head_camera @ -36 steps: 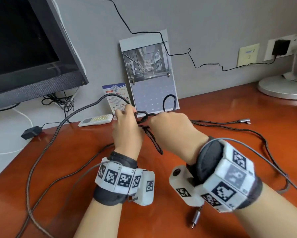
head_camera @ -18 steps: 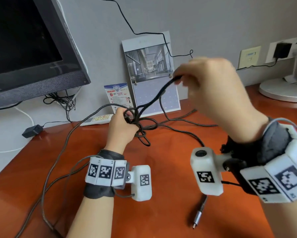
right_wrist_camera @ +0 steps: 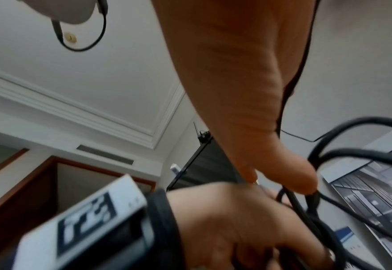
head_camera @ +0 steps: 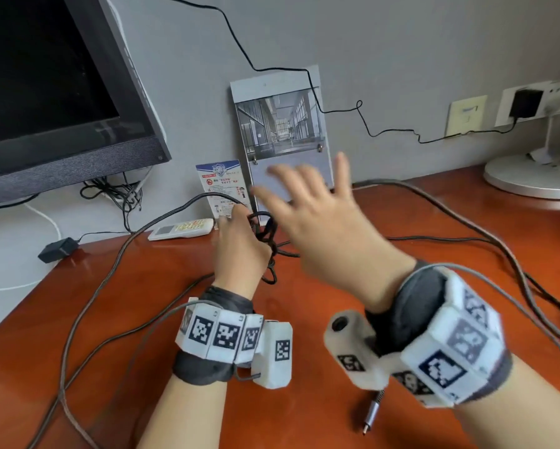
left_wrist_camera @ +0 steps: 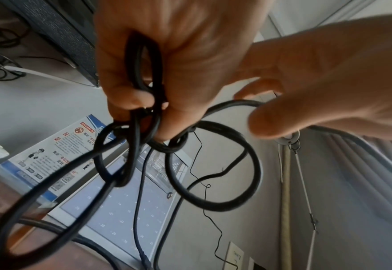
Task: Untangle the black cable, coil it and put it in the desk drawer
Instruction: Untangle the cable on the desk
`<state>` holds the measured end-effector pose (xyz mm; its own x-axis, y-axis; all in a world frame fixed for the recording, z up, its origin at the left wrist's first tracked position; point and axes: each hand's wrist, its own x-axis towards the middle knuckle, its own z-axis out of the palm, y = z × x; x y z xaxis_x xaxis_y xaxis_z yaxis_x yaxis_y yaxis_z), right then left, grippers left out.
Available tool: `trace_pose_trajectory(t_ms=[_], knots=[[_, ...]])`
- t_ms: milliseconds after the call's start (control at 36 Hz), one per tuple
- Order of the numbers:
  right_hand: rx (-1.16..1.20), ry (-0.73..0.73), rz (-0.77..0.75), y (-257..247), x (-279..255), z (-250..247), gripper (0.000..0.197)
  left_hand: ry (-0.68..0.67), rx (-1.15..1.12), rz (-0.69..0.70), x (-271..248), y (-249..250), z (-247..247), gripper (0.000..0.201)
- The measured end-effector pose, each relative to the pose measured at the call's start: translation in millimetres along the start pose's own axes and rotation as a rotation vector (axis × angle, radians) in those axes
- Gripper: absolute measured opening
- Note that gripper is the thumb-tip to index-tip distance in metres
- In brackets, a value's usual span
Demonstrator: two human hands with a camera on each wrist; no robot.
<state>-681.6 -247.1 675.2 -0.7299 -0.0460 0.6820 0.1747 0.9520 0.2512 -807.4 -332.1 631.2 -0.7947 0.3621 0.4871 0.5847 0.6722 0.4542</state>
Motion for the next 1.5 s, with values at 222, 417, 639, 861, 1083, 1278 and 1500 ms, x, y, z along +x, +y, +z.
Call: trace_pose_trajectory(t_ms=[222,417,639,861,1083,1278,1500], knots=[[0.03,0.093,-0.116,-7.8,3.2,19.0,0.042,0.014,-0.001,0.009,-2.7,7.5,-10.6,0.021],[0.088,0.125,-0.129,-1.9,7.8,-0.8,0.04,-0.015,-0.072,0.018,-1.3,10.0,-9.7,0.022],[0.224,0.248,0.032,19.3,12.9,-28.1,0.018,-0.051,-0.149,-0.014,2.2,5.2,-11.5,0.033],[0.347,0.475,0.387,70.2,0.8,-73.2,0.011,-0.044,-0.056,-0.115,2.5,-12.0,-10.1,0.038],[-0.012,0.087,0.58,77.9,-5.2,-63.9,0.042,-0.078,-0.011,-0.132,0.9,-6.8,-9.1,0.042],[-0.148,-0.11,-0.018,15.9,-4.9,-30.5,0.067,-0.101,0.025,-0.079,-1.8,-1.6,-1.8,0.036],[-0.111,-0.19,-0.196,11.2,-11.0,-1.2,0.051,-0.11,0.02,-0.082,-6.4,11.8,-5.2,0.034]])
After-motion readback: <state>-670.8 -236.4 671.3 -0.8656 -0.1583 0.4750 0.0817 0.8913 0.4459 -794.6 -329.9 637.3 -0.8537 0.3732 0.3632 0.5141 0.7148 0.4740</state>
